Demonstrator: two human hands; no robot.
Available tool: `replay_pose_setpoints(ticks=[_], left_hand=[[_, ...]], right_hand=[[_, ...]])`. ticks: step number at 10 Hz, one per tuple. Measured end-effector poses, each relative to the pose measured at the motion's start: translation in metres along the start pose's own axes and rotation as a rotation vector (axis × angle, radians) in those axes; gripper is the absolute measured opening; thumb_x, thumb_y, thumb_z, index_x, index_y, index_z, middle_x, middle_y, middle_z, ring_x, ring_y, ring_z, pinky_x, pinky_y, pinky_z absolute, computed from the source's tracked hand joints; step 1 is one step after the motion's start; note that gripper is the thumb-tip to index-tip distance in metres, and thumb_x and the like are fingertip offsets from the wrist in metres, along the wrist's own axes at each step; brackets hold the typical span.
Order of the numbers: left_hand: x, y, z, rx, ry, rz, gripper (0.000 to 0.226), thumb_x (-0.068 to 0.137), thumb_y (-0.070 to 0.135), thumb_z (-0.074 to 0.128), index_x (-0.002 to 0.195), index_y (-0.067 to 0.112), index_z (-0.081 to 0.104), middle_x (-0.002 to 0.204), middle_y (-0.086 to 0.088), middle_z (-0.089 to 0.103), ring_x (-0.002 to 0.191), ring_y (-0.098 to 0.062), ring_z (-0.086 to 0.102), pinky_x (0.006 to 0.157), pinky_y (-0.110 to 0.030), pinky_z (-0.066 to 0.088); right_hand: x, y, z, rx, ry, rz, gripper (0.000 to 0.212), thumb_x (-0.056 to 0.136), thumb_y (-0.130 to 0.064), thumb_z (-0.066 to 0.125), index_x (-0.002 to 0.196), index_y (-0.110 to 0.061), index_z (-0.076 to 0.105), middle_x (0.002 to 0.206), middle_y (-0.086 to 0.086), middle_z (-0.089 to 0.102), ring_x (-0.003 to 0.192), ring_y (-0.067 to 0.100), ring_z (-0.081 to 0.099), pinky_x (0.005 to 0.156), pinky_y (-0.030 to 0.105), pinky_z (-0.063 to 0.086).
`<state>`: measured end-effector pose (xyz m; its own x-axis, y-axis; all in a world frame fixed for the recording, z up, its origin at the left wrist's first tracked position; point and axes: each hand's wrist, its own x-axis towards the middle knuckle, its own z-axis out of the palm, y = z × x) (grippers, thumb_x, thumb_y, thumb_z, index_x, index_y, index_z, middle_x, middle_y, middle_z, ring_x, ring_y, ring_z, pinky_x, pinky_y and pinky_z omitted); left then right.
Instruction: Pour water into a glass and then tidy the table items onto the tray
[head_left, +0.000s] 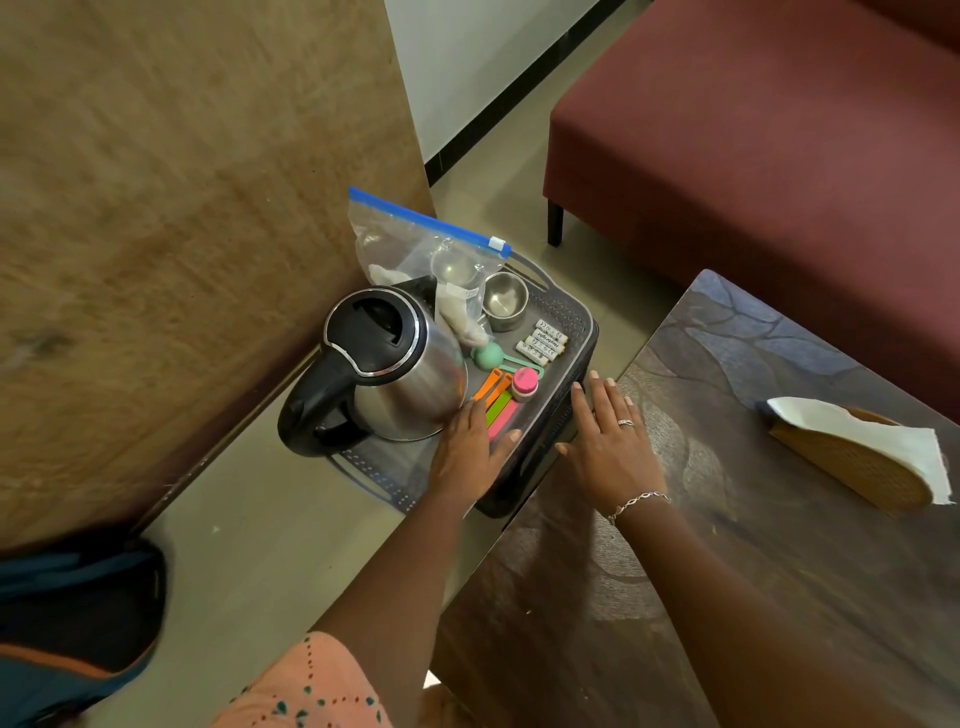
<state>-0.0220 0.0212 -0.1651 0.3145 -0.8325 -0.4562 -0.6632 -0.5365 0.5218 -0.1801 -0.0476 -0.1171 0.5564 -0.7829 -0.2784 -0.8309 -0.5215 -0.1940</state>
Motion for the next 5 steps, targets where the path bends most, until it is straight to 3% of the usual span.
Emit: replay_pose_setpoints(ticks=[2, 3, 4, 5], left_hand=[[-0.029, -0.007, -0.007, 0.084, -0.057, 0.064, 0.066, 0.096, 0.044, 0.031, 0.148, 0.010, 0.009, 0.158, -0.007, 0.000, 0.146, -0.020, 0.001, 0.118, -0.035, 0.013], [-0.045, -0.011, -0.014, 0.184, -0.052, 0.086, 0.072, 0.093, 0.054, 0.022, 0.148, 0.012, 0.005, 0.157, -0.005, -0.008, 0.145, -0.019, -0.006, 0.118, -0.036, 0.009], [-0.072, -0.018, -0.021, 0.413, -0.008, 0.162, 0.096, 0.076, 0.072, -0.015, 0.147, 0.010, 0.007, 0.157, -0.010, -0.005, 0.145, -0.024, -0.002, 0.118, -0.040, 0.013], [-0.083, -0.016, -0.020, 0.524, 0.072, 0.204, 0.093, 0.085, 0.066, -0.011, 0.142, 0.005, 0.030, 0.153, -0.018, 0.021, 0.141, -0.032, 0.023, 0.113, -0.045, 0.029]], right_hand=[[-0.007, -0.003, -0.005, 0.017, 0.076, 0.004, 0.072, 0.093, -0.040, 0.042, 0.146, -0.009, 0.006, 0.155, 0.015, 0.000, 0.144, 0.030, -0.004, 0.110, 0.036, -0.010], [-0.014, -0.002, -0.008, -0.012, 0.145, 0.013, 0.075, 0.089, -0.041, 0.050, 0.145, -0.007, 0.015, 0.154, 0.018, 0.010, 0.142, 0.030, 0.002, 0.112, 0.039, -0.001], [-0.033, 0.002, -0.014, -0.030, 0.227, 0.072, 0.079, 0.080, -0.042, 0.063, 0.140, -0.005, 0.030, 0.148, 0.023, 0.027, 0.138, 0.033, 0.018, 0.109, 0.046, 0.014], [-0.050, 0.009, -0.018, -0.052, 0.263, 0.095, 0.081, 0.077, -0.043, 0.065, 0.140, -0.004, 0.031, 0.147, 0.023, 0.029, 0.137, 0.035, 0.022, 0.108, 0.047, 0.018]])
